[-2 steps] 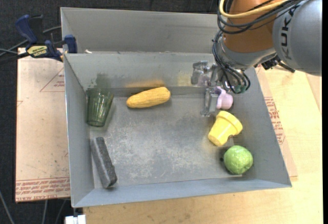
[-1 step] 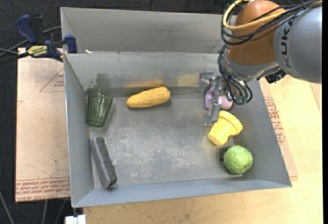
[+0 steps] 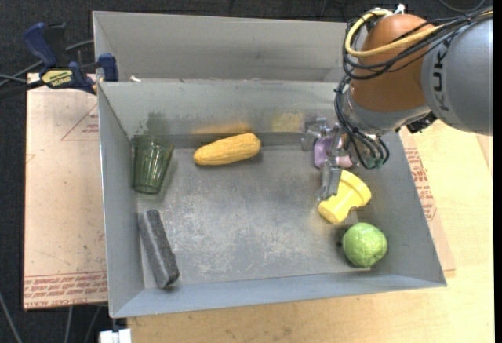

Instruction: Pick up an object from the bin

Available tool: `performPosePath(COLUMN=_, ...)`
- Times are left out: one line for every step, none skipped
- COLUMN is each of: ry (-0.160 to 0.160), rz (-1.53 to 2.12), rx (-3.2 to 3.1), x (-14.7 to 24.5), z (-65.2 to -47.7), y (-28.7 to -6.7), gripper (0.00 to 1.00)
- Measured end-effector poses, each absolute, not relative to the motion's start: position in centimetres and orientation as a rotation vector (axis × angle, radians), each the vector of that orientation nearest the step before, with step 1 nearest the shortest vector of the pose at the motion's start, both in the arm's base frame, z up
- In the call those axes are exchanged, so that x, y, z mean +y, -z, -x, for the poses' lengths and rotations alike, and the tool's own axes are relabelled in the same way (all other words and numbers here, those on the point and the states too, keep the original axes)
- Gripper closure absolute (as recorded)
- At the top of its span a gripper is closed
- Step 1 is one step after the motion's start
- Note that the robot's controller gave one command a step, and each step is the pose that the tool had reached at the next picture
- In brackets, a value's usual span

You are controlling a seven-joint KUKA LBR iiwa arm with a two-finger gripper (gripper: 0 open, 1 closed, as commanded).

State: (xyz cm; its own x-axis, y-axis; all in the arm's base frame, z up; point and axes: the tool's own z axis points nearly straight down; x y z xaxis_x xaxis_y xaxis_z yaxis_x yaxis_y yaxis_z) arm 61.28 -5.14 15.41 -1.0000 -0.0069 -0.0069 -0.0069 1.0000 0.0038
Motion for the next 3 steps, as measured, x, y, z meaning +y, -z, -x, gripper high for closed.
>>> performPosePath(ry=0.0, rz=0.322, rx=3.118, x=-7.5, z=-60.8, y=-12.9, gripper=0.0)
performPosePath(ry=-0.008, rz=0.21, rx=3.125, x=-9.5, z=-59.1, y=-9.3, gripper=0.0)
performPosePath(ry=-0.012, rz=0.271, rx=3.124, x=-11.0, z=-58.3, y=-8.3, gripper=0.0)
